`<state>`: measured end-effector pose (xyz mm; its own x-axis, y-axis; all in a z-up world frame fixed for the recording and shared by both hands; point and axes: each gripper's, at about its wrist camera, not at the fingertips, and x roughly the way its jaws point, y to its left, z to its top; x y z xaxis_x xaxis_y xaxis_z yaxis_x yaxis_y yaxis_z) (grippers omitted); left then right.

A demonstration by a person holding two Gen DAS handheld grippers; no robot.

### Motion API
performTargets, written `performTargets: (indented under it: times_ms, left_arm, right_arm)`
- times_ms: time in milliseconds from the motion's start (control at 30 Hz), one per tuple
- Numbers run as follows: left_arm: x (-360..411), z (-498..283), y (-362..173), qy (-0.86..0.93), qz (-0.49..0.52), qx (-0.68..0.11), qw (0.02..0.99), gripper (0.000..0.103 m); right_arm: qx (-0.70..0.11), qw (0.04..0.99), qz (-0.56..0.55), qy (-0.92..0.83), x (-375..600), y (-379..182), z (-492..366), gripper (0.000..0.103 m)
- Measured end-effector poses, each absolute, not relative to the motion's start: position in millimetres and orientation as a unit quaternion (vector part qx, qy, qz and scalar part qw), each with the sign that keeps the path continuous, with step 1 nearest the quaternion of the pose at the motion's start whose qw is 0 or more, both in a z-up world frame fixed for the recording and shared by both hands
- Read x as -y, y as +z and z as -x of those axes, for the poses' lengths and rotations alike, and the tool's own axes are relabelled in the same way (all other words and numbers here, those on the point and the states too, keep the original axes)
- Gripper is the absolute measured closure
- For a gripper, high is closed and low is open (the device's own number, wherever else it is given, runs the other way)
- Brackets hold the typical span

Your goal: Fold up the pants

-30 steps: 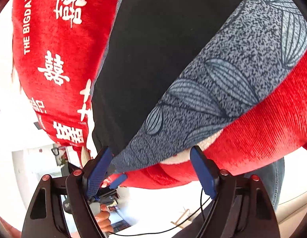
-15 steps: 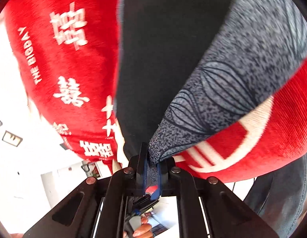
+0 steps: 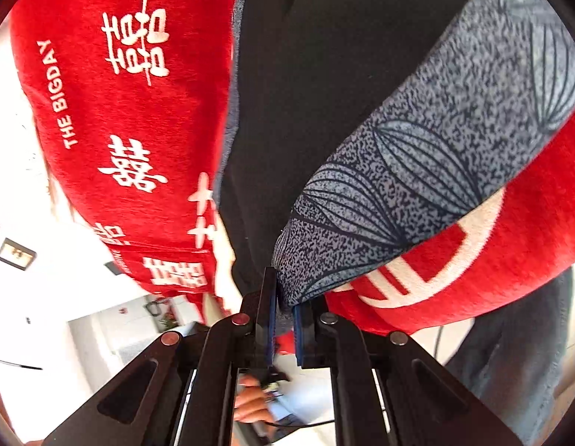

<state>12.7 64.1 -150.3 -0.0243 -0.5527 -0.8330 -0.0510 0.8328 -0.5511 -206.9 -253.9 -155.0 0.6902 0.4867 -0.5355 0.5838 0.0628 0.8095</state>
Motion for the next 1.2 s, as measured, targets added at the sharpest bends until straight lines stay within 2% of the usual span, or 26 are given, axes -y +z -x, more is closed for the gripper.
performTargets:
  times_ms: [133, 300, 467, 600, 667, 700, 767, 900, 967, 1000, 1033, 1067, 1100, 1133, 1200]
  left_arm:
    - [-44, -36, -105, -0.220, 0.183, -0.670, 0.685, 0.078]
    - [-10, -91, -71, -0.241, 0.183, -0.650, 0.698, 0.078]
    - [29, -158, -79, -0.230, 0.167, -0.637, 0.717, 0.078]
    - [47, -206, -118, -0.195, 0.141, -0.643, 0.727, 0.077]
    - [53, -224, -139, -0.166, 0.114, -0.639, 0.742, 0.054]
    - [54, -231, -148, -0.151, 0.109, -0.635, 0.750, 0.048]
    - [53, -242, -166, -0.139, 0.132, -0.644, 0.741, 0.048]
    - [55, -242, -157, -0.128, 0.131, -0.641, 0.745, 0.048]
    - [49, -237, -135, -0.101, 0.106, -0.626, 0.766, 0.032]
    - [48, -237, -125, -0.085, 0.094, -0.615, 0.778, 0.022]
    - [44, -235, -112, -0.074, 0.080, -0.600, 0.793, 0.022]
    - [42, -232, -103, -0.073, 0.062, -0.594, 0.798, 0.022]
    - [42, -231, -100, -0.073, 0.047, -0.595, 0.799, 0.022]
    - [44, -229, -99, -0.073, 0.031, -0.597, 0.798, 0.022]
    - [56, -215, -100, -0.084, -0.003, -0.608, 0.789, 0.022]
  right_arm:
    - [-0.383, 0.635, -0.670, -0.038, 265, -128, 195, 0.095]
    - [-0.396, 0.677, -0.620, 0.003, 302, -84, 135, 0.095]
    - [-0.432, 0.702, -0.566, 0.031, 346, -75, 47, 0.095]
    - [-0.481, 0.692, -0.538, 0.033, 372, -104, -22, 0.095]
    - [-0.506, 0.687, -0.521, 0.035, 380, -123, -52, 0.095]
    - [-0.518, 0.686, -0.510, 0.030, 384, -133, -64, 0.094]
    - [-0.536, 0.678, -0.503, 0.026, 392, -155, -84, 0.092]
    - [-0.562, 0.657, -0.503, 0.021, 404, -193, -103, 0.094]
    - [-0.563, 0.650, -0.510, 0.026, 407, -194, -106, 0.092]
    - [-0.565, 0.648, -0.510, 0.029, 407, -192, -106, 0.084]
    - [-0.566, 0.649, -0.507, 0.033, 407, -188, -108, 0.070]
    - [-0.566, 0.653, -0.502, 0.039, 407, -180, -109, 0.062]
    - [-0.565, 0.657, -0.498, 0.042, 408, -176, -108, 0.045]
    - [-0.561, 0.666, -0.490, 0.044, 409, -164, -107, 0.033]
    - [-0.550, 0.683, -0.480, 0.031, 412, -145, -99, 0.030]
